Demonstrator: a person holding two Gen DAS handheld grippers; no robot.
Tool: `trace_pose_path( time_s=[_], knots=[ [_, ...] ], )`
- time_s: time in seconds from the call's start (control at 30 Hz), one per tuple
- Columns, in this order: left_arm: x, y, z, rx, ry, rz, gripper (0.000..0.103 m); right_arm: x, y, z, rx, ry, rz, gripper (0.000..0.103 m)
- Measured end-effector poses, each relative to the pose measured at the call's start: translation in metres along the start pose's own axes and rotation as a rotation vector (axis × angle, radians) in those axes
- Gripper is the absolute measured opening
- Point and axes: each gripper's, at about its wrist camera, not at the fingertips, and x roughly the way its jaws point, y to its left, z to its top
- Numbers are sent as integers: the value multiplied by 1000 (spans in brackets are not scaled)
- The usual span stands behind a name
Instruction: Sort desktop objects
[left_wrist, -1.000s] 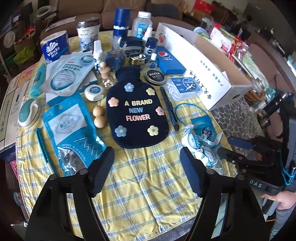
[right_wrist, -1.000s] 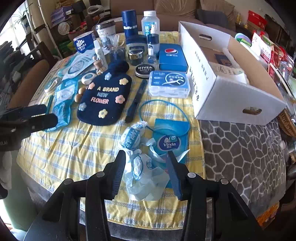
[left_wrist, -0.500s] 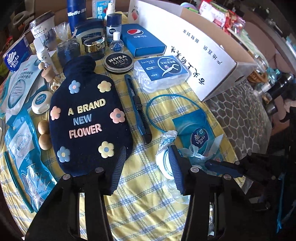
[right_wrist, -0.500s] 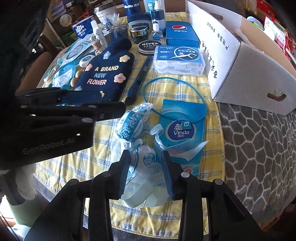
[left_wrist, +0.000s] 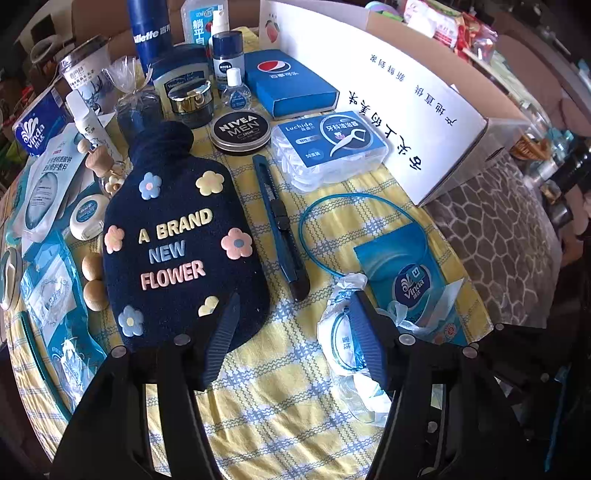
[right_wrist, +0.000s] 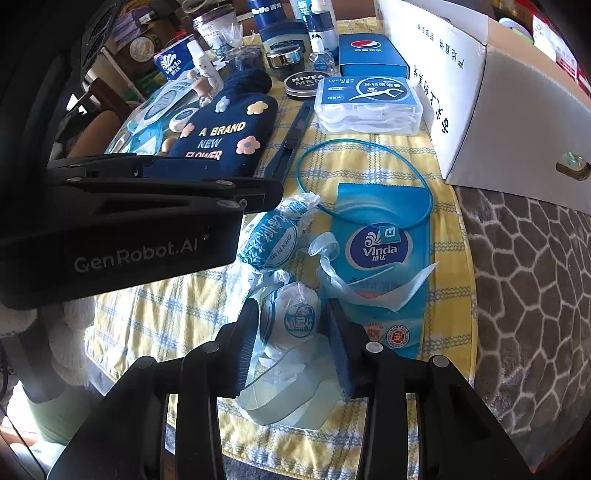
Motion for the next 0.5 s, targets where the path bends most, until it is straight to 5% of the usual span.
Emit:
trace_pose_path(
  time_s=[0.07,0.2,0.5],
  knots=[
    [3,-1,-2,-2,4,2,67,0,2,0,-12,-4,-3,30],
    [9,-5,-2,-12,16,-5,67,-8,-1,0,6,-44,11,30],
    [8,-7,-5,-29,13,-31,72,-35,-51,-4,268,-177,92,30]
  ],
)
